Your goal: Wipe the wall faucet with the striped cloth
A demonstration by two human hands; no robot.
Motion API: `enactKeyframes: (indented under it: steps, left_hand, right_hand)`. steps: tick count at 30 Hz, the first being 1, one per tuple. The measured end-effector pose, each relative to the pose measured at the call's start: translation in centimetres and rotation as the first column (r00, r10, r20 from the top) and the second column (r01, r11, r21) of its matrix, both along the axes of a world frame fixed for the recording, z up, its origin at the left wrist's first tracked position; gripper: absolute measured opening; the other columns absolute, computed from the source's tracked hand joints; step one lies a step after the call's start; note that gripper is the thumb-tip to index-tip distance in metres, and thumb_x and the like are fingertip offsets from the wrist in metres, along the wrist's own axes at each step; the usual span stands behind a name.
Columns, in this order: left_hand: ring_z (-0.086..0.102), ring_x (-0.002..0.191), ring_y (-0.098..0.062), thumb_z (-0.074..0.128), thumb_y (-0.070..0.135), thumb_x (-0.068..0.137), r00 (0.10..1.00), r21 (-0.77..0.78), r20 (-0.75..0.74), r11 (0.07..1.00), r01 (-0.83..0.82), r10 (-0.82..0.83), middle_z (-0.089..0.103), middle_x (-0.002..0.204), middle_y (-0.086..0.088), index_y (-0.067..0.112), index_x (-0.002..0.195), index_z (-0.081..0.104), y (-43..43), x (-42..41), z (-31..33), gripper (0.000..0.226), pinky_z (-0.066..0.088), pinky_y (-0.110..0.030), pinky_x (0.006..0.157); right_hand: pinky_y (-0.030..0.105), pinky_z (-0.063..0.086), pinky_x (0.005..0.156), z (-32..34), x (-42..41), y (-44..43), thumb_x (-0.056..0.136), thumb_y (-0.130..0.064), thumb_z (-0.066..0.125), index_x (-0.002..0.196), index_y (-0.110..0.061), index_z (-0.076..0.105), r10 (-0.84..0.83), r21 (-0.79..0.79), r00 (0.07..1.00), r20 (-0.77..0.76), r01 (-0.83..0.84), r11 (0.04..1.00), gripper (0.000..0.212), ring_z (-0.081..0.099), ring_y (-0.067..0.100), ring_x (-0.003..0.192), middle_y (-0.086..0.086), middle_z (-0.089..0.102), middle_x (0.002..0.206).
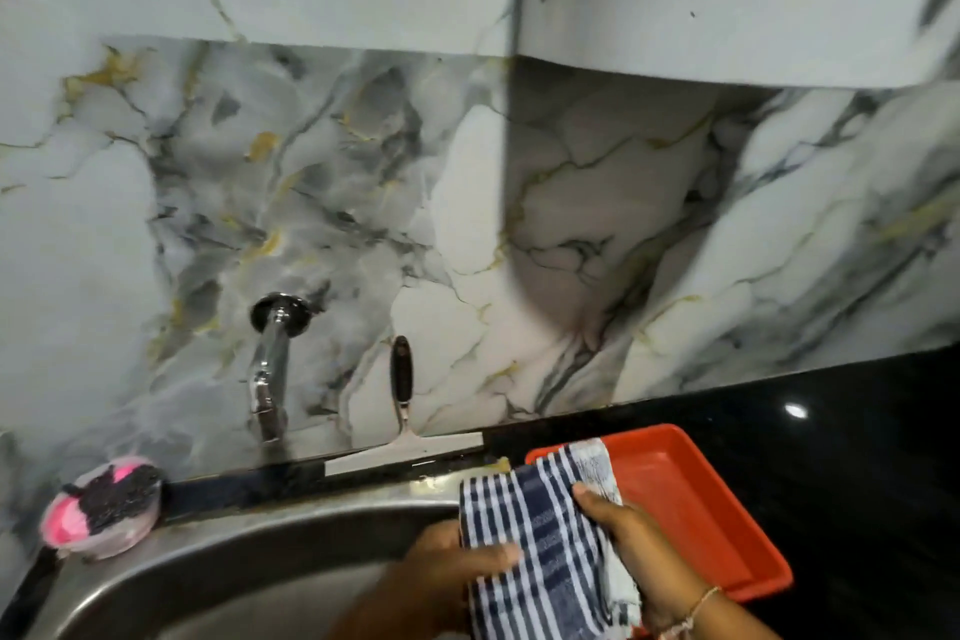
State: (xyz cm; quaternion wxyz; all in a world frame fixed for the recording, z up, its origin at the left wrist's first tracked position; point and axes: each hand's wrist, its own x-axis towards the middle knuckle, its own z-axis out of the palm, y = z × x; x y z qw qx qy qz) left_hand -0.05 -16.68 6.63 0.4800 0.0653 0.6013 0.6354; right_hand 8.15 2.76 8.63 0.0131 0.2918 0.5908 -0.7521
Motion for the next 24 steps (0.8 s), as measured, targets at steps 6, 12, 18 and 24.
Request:
enactKeyframes:
  steps: [6,12,18,24]
  left_hand:
    - [0.073,0.104,-0.027,0.068,0.005,0.071,0.982,-0.169,-0.149,0.975,-0.145,0.12,0.079,0.108,-0.01,0.005,0.115,0.072,12.5,2.5,-7.7,0.045,0.057,-0.043,0.1]
    - [0.067,0.115,-0.038,0.057,-0.008,0.09,0.953,-0.306,-0.281,0.93,-0.202,0.115,0.072,0.122,-0.02,0.003,0.124,0.069,22.4,1.3,-11.9,0.038,0.054,-0.046,0.103]
    - [0.064,0.124,-0.032,0.064,0.019,0.093,0.878,-0.547,-0.478,0.791,-0.272,-0.029,0.067,0.133,-0.014,0.009,0.13,0.064,24.5,0.2,-13.7,0.038,0.052,-0.04,0.108]
    - [0.067,0.116,-0.031,0.067,0.022,0.086,0.768,-0.579,-0.6,0.784,-0.223,-0.225,0.071,0.124,-0.01,0.013,0.12,0.066,21.4,0.4,-10.8,0.035,0.054,-0.035,0.099]
  right_hand:
    - [0.028,0.061,0.061,-6.5,2.6,12.2,0.089,-0.002,0.066,0.089,-0.001,0.078,0.055,0.202,0.971,0.233,-0.103,0.974,0.012,0.078,0.027,0.076,0.016,0.081,0.086]
    - [0.058,0.056,0.088,-14.0,-0.2,20.7,0.083,0.004,0.071,0.095,0.005,0.073,-0.099,0.469,0.962,0.253,-0.033,0.883,0.013,0.07,0.047,0.096,0.029,0.075,0.097]
    - [0.036,0.056,0.084,-17.0,-2.1,20.3,0.074,-0.035,0.08,0.11,-0.022,0.072,-0.184,0.814,0.922,0.34,-0.19,0.549,0.039,0.071,0.032,0.097,0.01,0.079,0.104]
    - [0.045,0.052,0.093,-15.5,-0.6,18.5,0.077,-0.043,0.077,0.137,-0.016,0.05,-0.317,0.888,0.928,0.198,-0.033,0.458,0.071,0.063,0.038,0.112,0.016,0.07,0.122]
